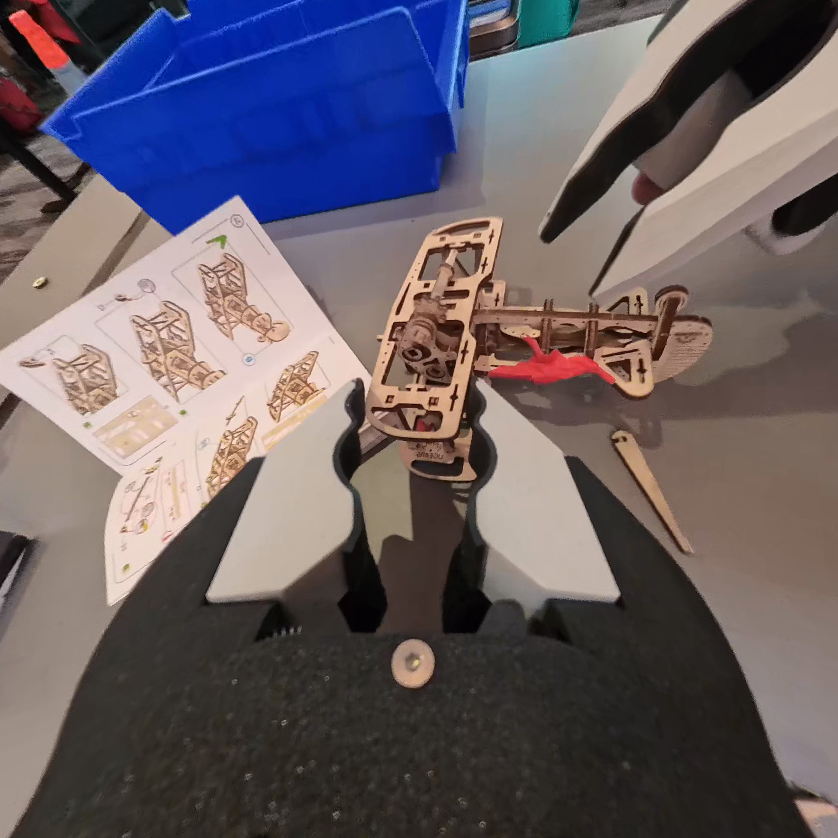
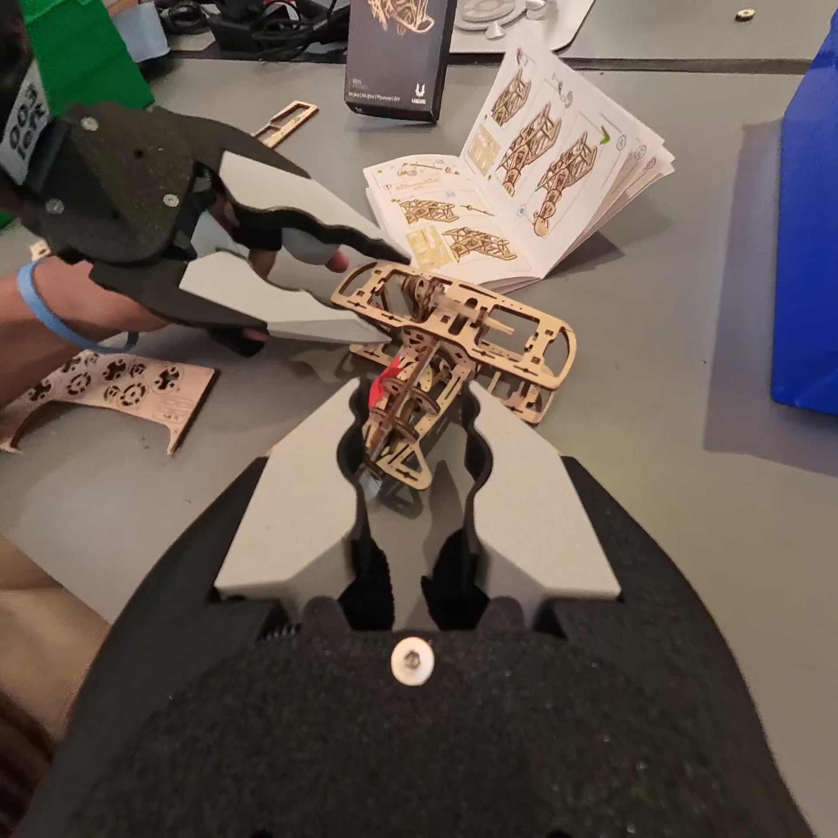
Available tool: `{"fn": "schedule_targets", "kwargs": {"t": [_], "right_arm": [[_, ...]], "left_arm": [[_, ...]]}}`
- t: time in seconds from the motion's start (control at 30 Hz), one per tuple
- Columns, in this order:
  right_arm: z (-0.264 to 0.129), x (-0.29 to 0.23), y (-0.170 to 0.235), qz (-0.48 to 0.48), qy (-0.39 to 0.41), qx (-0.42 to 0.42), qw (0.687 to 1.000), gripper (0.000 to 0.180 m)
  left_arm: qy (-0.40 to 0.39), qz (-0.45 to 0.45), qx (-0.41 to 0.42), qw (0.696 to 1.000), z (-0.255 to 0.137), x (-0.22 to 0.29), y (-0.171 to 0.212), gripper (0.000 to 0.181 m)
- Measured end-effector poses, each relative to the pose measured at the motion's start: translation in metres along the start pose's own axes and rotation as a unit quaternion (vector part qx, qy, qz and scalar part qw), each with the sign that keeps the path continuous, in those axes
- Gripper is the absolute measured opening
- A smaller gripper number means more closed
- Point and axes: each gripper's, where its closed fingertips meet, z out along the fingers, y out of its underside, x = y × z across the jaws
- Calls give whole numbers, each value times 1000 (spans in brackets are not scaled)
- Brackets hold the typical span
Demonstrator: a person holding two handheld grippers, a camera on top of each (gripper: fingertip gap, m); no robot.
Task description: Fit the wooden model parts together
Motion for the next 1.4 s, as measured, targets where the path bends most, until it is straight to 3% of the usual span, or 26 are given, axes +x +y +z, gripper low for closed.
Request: {"fn": "schedule_targets", "kwargs": {"t": [0.17,0.33,0.4,0.53,0.8,1.1,1.27,1.4], "right_arm": [[5,-1,-21,11,11,21,1000,41],[8,-17,-28,33,-33,14,999,42],[8,-20,-31,33,-33,19,999,45],[12,-15,-27,15,-14,3,1000,46],[15,-11,-7,-15,-43,-61,997,46],[11,-16,-9,-64,-32,-37,997,41],[20,-27,-12,-101,-19,-50,993,36],[26,-26,-13,-151,-7,-54,987,37]], "left_arm": [[-52,25,-13,998,-20,2,-16,42],[-124,73,-33,989,-33,7,-24,40],[-167,95,-37,981,-38,7,-24,10],[-213,130,-18,968,-43,18,-25,9],[-163,137,-35,976,-30,46,-12,22],[-126,95,-41,987,-46,56,-12,47],[-43,-1,-39,998,-39,42,1,64],[26,4,-27,999,-24,44,7,65]]}}
